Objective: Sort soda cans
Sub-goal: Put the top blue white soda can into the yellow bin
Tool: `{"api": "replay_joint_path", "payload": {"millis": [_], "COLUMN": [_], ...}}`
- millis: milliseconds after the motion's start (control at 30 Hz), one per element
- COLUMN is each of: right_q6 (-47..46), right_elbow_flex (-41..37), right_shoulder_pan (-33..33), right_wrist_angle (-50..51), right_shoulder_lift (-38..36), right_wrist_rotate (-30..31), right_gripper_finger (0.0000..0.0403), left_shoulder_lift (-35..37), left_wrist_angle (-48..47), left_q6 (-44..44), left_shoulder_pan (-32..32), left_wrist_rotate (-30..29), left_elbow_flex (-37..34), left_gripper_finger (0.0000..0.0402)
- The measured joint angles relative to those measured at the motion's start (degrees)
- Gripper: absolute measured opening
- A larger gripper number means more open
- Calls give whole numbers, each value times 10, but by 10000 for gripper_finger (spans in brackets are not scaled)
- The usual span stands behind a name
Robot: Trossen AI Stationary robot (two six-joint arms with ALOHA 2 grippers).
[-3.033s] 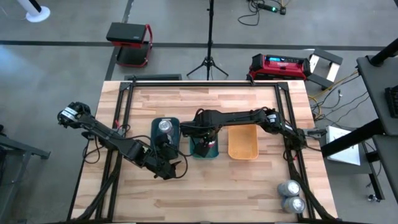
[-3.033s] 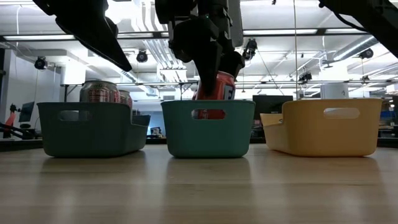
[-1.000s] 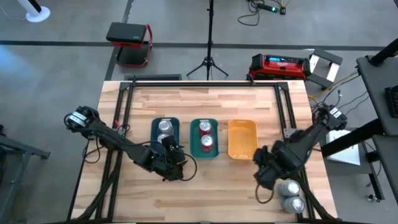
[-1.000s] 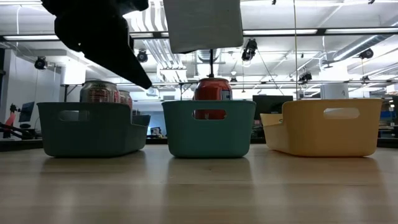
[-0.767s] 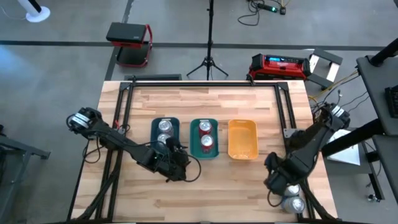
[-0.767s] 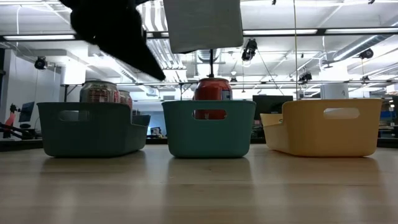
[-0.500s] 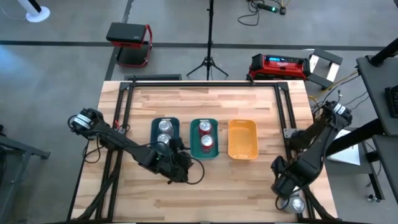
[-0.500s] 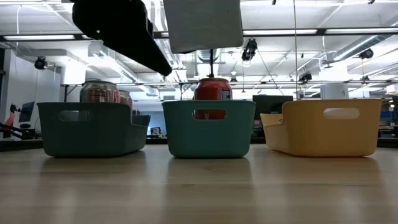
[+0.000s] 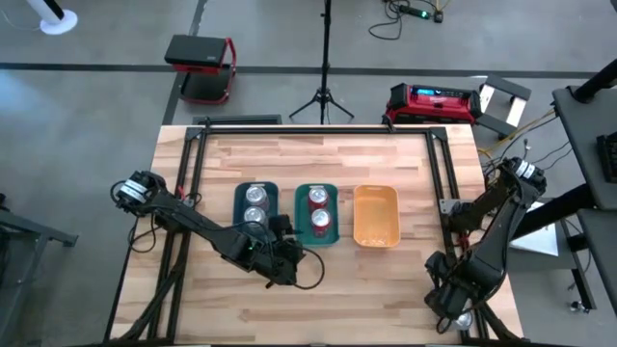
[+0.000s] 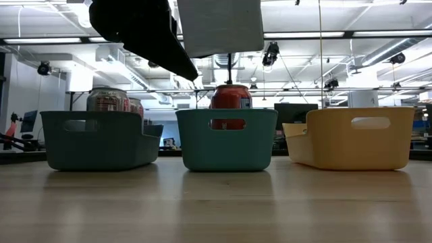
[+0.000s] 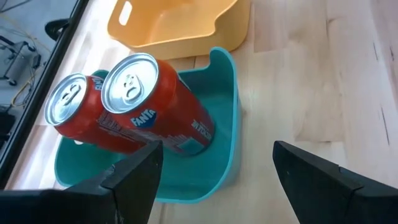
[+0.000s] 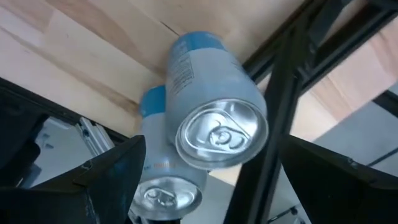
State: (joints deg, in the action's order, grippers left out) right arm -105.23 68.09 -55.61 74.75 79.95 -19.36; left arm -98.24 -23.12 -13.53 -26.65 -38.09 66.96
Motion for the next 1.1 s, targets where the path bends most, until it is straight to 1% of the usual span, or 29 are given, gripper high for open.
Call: {"api": "replay_joint_path", "payload": {"millis": [400,500,600,900,1000,1100], "right_q6": [-15,-19,-22,-29,-20,-9], "right_elbow_flex": [-109,-126,-140,-141,-135,-112], "right_shoulder_pan": [-3,-3,-7,-8,-8,-2], "right_wrist_angle": [-116,-145,-154,-155,-153,-133], "right_shoulder_lift": [-34,-35,-31,-31,-31,-31], "right_wrist_rotate": [-3,-11,-27,-19,-13,-12], "right_gripper_finger": [359,358,352,305,301,304], "left_shoulder_lift": [0,0,0,0,0,0], "left_wrist_angle": [-1,-1,-1,0,0,0], "left_q6": [3,6,6,6,6,7], "left_shoulder_pan": [0,0,0,1,1,1], "left_wrist_rotate": [0,0,0,0,-1,-1], "left_elbow_flex": [0,0,-1,-1,-1,-1], "left_gripper_finger": [288,288,288,288,288,288]}}
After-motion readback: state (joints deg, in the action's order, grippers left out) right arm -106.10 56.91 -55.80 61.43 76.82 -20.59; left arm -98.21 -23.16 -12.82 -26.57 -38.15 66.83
